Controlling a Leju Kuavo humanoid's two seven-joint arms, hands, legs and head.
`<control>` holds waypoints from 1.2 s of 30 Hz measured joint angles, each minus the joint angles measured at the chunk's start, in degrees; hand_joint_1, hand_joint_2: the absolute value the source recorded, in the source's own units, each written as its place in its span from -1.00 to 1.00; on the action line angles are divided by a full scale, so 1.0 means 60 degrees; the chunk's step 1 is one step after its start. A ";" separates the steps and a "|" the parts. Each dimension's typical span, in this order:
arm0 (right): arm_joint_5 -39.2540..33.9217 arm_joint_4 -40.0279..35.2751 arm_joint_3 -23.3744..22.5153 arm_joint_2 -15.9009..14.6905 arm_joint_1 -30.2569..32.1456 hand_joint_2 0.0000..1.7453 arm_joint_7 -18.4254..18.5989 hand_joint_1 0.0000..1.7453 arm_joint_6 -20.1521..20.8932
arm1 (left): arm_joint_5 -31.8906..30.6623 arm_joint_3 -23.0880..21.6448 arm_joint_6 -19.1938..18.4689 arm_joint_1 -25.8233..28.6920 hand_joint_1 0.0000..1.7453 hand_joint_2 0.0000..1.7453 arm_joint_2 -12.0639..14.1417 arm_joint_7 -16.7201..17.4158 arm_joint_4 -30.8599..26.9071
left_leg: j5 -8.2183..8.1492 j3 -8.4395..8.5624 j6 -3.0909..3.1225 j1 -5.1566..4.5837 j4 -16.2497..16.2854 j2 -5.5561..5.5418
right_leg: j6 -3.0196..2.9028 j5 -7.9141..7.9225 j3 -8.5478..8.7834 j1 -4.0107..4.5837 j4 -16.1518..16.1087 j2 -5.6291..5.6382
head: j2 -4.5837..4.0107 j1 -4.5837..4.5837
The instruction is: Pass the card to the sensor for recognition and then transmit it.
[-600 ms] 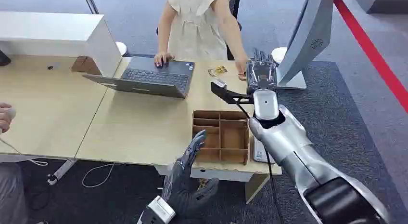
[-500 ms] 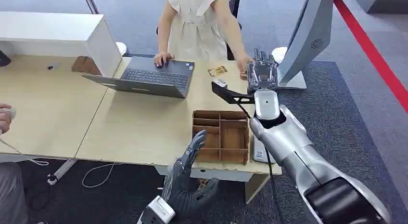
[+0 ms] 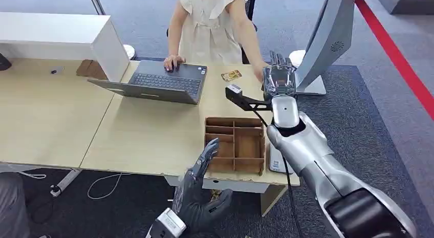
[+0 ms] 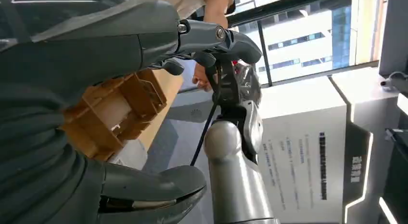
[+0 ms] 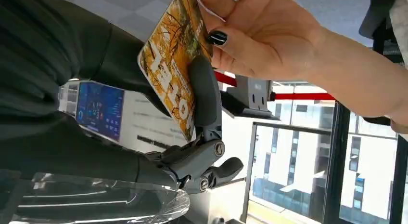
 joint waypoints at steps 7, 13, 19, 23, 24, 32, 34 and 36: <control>-0.0135 0.0029 -0.0044 -0.0029 0.0005 1.00 -0.0113 1.00 -0.0218 | 0.0015 0.0000 0.0000 0.0008 -1.00 1.00 0.0004 -0.0004 0.0036 | 0.0000 0.0000 0.0000 0.0000 0.0000 0.0000 | 0.0001 0.0001 0.0000 0.0000 0.0000 0.0000 | 0.0000 0.0000; -0.0514 0.0014 -0.0077 -0.0066 0.0044 1.00 -0.0317 1.00 -0.0726 | 0.0007 0.0007 0.0062 0.0017 -1.00 1.00 0.0004 -0.0047 0.0055 | 0.0000 0.0000 0.0000 0.0000 0.0000 0.0000 | 0.0001 0.0000 0.0000 0.0000 0.0001 0.0000 | 0.0000 0.0000; -0.2192 -0.0953 -0.0441 -0.0230 0.0720 1.00 -0.1718 1.00 -0.2153 | -0.0182 0.0186 0.0649 0.0188 -1.00 1.00 0.0036 -0.0055 0.0044 | -0.0001 0.0004 -0.0001 0.0002 0.0000 0.0000 | 0.0000 0.0000 0.0000 0.0003 -0.0001 0.0000 | 0.0000 0.0000; -0.2397 -0.2494 -0.0644 -0.0735 0.1950 1.00 -0.1814 1.00 -0.2124 | -0.0401 0.0364 0.1147 0.0420 -1.00 1.00 0.0160 0.0157 -0.0065 | -0.0005 0.0004 0.0003 0.0002 0.0000 -0.0005 | -0.0001 -0.0003 0.0002 0.0004 -0.0005 -0.0002 | 0.0000 0.0000; -0.2404 -0.2825 -0.0703 -0.0875 0.2296 1.00 -0.1774 1.00 -0.2124 | -0.0430 0.0405 0.1232 0.0490 -1.00 1.00 0.0190 0.0223 -0.0106 | -0.0005 0.0002 0.0003 0.0002 0.0000 -0.0005 | -0.0001 -0.0003 0.0001 0.0003 -0.0005 -0.0002 | 0.0000 0.0000; -0.2669 -0.5209 -0.1179 -0.2181 0.4062 1.00 -0.1341 1.00 -0.1792 | -0.0546 0.0597 0.1650 0.0807 -1.00 1.00 0.0408 0.0470 -0.0393 | -0.0010 0.0009 0.0007 -0.0003 0.0000 -0.0013 | 0.0008 -0.0009 0.0011 -0.0002 -0.0012 -0.0008 | 0.0000 0.0004; -0.2725 -0.5651 -0.1250 -0.2554 0.4544 1.00 -0.1187 1.00 -0.1752 | -0.0568 0.0648 0.1825 0.0909 -1.00 1.00 0.0492 0.0590 -0.0503 | -0.0009 -0.0001 0.0008 -0.0003 0.0000 -0.0021 | 0.0007 -0.0008 0.0009 -0.0002 -0.0009 -0.0020 | 0.0000 0.0004; -0.2725 -0.6062 -0.1337 -0.2864 0.4918 1.00 -0.1085 1.00 -0.1748 | -0.0601 0.0674 0.1978 0.1015 -1.00 1.00 0.0583 0.0656 -0.0590 | -0.0014 0.0003 0.0008 -0.0002 0.0000 -0.0002 | 0.0006 -0.0008 0.0008 -0.0002 -0.0008 0.0001 | 0.0000 0.0000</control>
